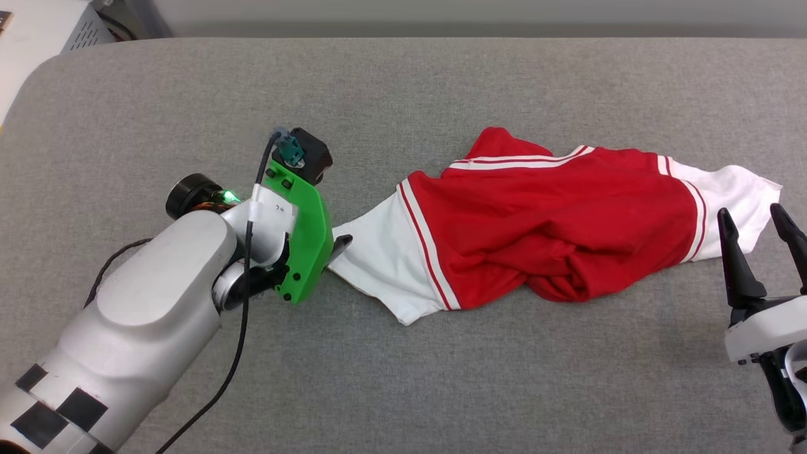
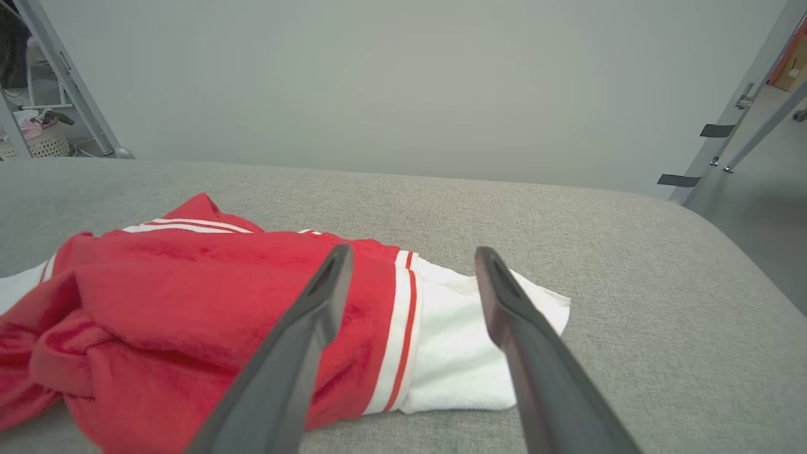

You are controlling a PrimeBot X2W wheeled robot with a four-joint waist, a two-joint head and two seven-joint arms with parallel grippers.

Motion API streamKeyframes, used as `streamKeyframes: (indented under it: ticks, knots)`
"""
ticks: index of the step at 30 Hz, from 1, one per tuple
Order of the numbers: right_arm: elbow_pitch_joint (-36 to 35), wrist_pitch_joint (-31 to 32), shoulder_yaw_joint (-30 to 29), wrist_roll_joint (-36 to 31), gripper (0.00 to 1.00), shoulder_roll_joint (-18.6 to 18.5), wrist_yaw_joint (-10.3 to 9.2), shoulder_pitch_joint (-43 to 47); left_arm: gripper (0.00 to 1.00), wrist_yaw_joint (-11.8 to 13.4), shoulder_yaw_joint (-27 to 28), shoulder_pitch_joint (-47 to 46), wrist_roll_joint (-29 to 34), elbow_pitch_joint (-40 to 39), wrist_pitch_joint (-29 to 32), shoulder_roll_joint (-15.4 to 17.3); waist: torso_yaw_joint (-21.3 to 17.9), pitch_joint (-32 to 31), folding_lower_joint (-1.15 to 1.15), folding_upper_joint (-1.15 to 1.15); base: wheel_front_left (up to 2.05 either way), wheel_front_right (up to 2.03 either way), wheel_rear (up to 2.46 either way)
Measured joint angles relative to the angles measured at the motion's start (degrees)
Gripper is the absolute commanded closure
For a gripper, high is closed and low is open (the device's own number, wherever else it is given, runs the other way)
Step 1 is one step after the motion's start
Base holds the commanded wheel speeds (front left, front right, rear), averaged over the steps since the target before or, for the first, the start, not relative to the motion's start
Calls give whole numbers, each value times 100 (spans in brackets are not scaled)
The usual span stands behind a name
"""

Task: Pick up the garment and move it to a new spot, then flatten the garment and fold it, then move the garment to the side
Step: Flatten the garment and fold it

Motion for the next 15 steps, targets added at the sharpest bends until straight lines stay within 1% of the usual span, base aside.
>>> streamKeyframes:
  ticks: [3,4,5,6,10,11,12,15]
  knots:
    - [0,0,47,-29,0,41,0,-23,0,0,-280,-133,-47,269,21,20,-73,112,0,0,0,0,0]
    - [2,-1,66,-35,0,52,0,-31,0,0,-412,-177,-47,353,21,27,-99,158,0,0,0,0,0]
    - [19,-3,101,-37,0,85,0,-93,0,0,-660,-245,-108,620,18,15,-165,296,0,0,0,0,0]
    - [30,-8,114,-37,0,86,0,-138,0,0,-766,-268,-115,721,18,16,-187,346,0,0,0,0,0]
    - [86,-65,151,-37,0,92,0,-264,0,0,-1103,-484,-294,907,27,40,-276,514,0,0,0,0,0]
    - [102,-78,153,-37,0,92,0,-269,5,0,-1176,-531,-349,911,26,56,-293,536,0,0,0,0,0]
    - [180,-104,148,-37,0,91,0,-271,100,-2,-1357,-660,-441,942,-162,108,-327,578,0,0,0,0,0]
    - [226,-126,126,-37,0,89,0,-271,100,-3,-1477,-680,-537,947,-439,121,-312,541,0,0,0,0,0]
